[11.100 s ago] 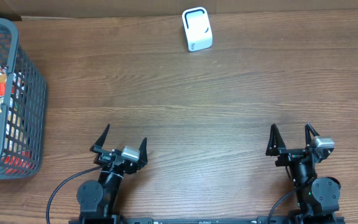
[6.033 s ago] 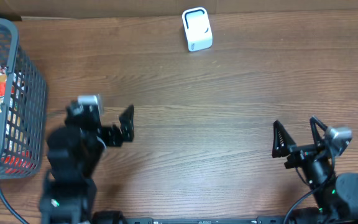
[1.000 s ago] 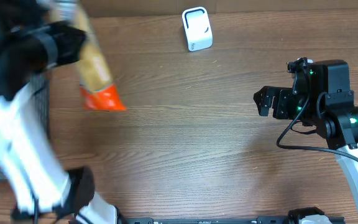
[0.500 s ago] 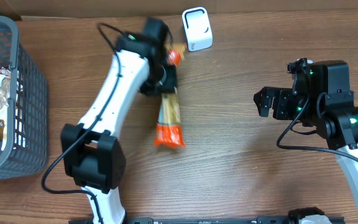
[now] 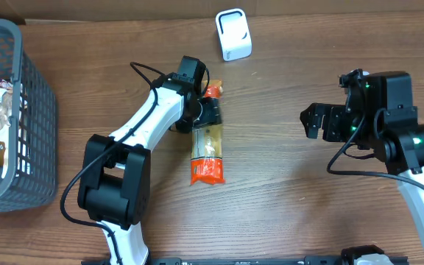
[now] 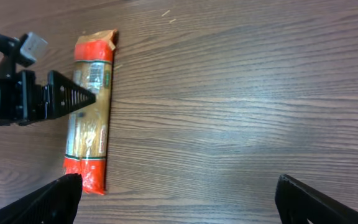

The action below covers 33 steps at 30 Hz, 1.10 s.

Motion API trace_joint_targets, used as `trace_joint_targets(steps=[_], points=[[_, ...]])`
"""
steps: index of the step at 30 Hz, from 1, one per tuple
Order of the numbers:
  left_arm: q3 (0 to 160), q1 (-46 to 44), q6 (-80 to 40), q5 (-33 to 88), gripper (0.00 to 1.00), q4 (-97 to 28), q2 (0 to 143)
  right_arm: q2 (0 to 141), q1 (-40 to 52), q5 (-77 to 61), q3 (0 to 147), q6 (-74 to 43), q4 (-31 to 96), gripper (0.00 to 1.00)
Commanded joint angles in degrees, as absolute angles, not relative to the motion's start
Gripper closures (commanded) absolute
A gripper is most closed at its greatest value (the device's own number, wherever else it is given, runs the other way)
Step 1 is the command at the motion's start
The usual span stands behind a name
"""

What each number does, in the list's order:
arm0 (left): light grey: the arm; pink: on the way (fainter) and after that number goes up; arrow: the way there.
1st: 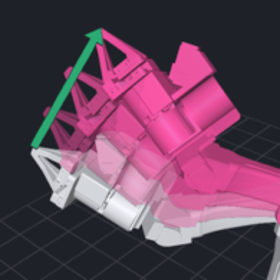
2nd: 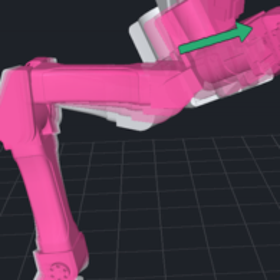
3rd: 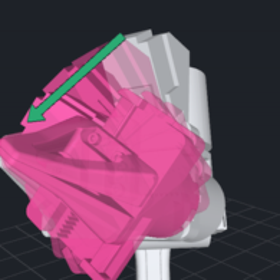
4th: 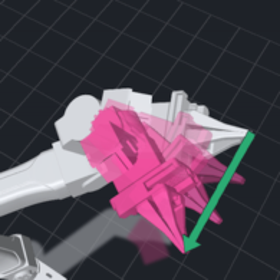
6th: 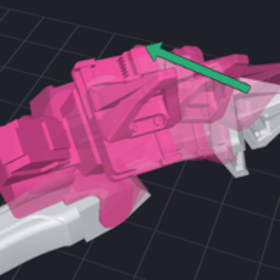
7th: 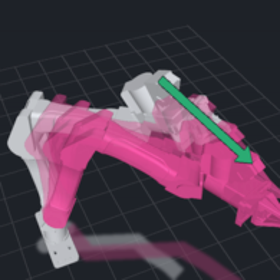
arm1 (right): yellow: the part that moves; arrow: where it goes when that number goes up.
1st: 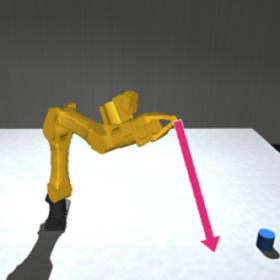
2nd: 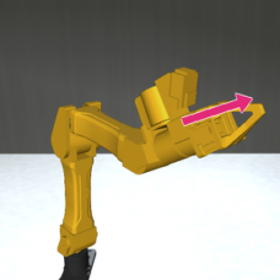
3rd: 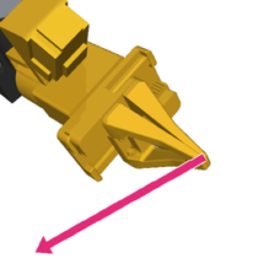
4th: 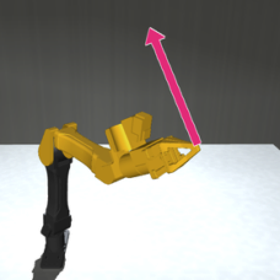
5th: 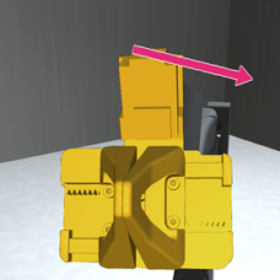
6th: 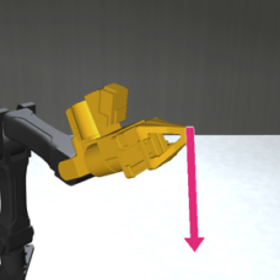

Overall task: Scan the item barcode
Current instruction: 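Lay the spaghetti package on the table center and release, then reach into the basket and grasp the clear bag of mushrooms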

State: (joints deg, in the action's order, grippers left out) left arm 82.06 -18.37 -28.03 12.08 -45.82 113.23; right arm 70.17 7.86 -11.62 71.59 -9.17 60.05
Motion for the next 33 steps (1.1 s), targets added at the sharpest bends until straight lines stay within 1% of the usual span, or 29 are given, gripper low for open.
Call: trace_joint_targets(steps=[1, 3, 5, 7, 10, 12, 15, 20, 21, 22, 25, 28, 30, 33], points=[[89.89, -16.97, -20.8, 15.97, 0.0, -49.71, 109.19, 71.22, 7.6, -11.62, 72.77, -8.91, 59.9, 0.0], [97.23, -15.9, -18.57, 13.47, 0.0, -54.98, 107.61, 71.61, 7.6, -11.62, 72.77, -8.91, 59.94, 0.0], [109.19, -13.69, -16.32, 8.95, 0.0, -62.3, 105.21, 71.83, 7.6, -11.62, 72.77, -8.91, 59.94, 0.0], [117.32, -11.55, -14.41, 6.81, 0.0, -66.52, 103.68, 71.83, 7.6, -11.62, 72.77, -8.91, 59.9, 0.0], [128.99, -6.57, -9.82, 3.79, 0.0, -73.01, 101.38, 71.83, 7.6, -11.62, 72.77, -8.91, 59.92, 0.0], [134.39, -2.2, -9.43, 0.12, 0.0, -77.21, 100.01, 71.81, 7.6, -11.6, 72.77, -8.91, 59.94, 0.0], [138.19, 6.83, -10.0, -2.59, 0.01, -83.0, 98.17, 71.83, 7.6, -11.6, 72.77, -8.88, 59.94, 0.0], [137.51, 28.27, -10.94, 0.05, 0.0, -90.41, 97.65, 71.83, 7.6, -11.62, 72.77, -8.91, 59.9, 0.0], [136.88, 32.45, -11.2, 1.89, 0.0, -90.28, 97.71, 71.83, 7.6, -11.6, 72.77, -8.88, 59.88, 0.0], [135.96, 36.51, -11.2, 3.73, 0.02, -89.36, 97.71, 71.83, 7.6, -11.62, 72.77, -8.88, 59.88, 0.0], [133.32, 44.14, -11.2, 4.4, 0.02, -85.32, 97.71, 71.83, 7.6, -11.6, 72.77, -8.88, 59.94, 0.0], [129.58, 46.96, -10.0, 4.47, 0.02, -80.14, 97.71, 71.83, 7.6, -11.62, 72.77, -8.88, 59.9, 0.0], [125.32, 47.05, -7.35, 4.49, 0.03, -75.64, 97.71, 71.83, 7.6, -11.6, 72.77, -8.88, 59.75, 0.0], [117.69, 46.22, -2.66, 4.49, 0.0, -68.01, 97.86, 71.83, 7.6, -11.6, 72.77, -8.88, 59.7, 0.0]])
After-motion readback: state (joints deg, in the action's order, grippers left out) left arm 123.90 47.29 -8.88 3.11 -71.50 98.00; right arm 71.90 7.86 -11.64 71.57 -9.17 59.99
